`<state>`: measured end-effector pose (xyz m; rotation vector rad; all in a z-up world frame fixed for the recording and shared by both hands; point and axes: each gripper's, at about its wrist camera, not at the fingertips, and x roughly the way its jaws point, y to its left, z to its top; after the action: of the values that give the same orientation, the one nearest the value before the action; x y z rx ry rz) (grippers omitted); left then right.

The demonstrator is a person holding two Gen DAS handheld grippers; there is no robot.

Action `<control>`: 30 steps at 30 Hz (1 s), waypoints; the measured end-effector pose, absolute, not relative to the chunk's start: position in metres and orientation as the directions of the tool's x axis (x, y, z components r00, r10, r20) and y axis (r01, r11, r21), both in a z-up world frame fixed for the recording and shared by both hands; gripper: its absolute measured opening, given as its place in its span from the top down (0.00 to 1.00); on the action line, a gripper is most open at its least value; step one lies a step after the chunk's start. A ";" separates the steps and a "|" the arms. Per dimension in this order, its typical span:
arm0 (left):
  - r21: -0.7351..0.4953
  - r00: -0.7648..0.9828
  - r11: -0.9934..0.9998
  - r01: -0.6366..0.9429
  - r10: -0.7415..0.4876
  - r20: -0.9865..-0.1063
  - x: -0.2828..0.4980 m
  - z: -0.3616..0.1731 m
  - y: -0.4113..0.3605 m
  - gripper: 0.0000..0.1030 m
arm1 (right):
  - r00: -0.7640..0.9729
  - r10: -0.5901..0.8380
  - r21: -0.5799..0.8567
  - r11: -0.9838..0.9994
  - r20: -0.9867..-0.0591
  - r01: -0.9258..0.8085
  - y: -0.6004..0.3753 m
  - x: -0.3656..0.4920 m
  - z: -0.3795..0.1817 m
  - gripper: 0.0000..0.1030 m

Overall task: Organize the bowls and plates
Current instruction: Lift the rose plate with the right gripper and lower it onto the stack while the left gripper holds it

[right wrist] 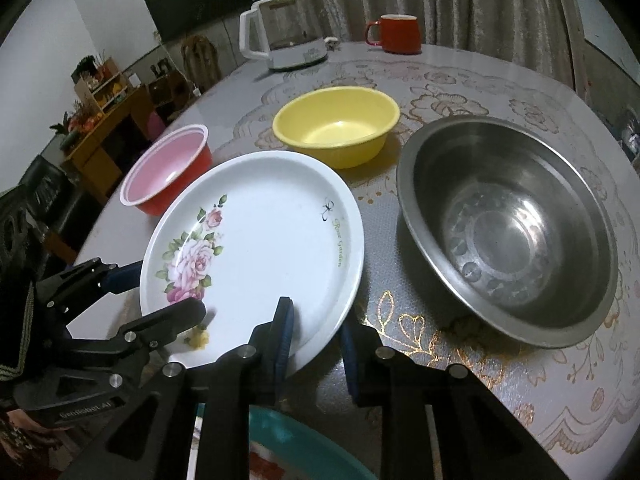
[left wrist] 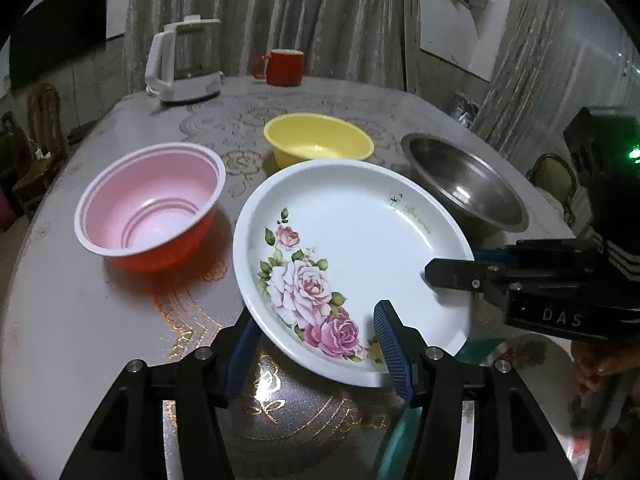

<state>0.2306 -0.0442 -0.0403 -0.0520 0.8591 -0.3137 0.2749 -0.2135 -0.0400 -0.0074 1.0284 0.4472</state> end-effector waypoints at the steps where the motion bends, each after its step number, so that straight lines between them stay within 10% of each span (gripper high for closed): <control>1: -0.155 0.622 0.955 0.254 -0.284 -0.730 0.228 -0.037 -0.045 0.44 | 0.438 0.358 0.203 0.910 -0.824 -0.362 -0.212 0.275 -0.039 0.79; 30: -0.113 0.667 0.908 0.403 -0.376 -0.644 0.116 0.003 -0.071 0.44 | 0.559 0.419 0.324 0.908 -0.715 -0.266 -0.251 0.134 0.009 0.79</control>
<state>0.1162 -0.0709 0.0029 0.0404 0.7174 -0.4394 0.1339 -0.2506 0.0092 0.1873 0.8907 0.4069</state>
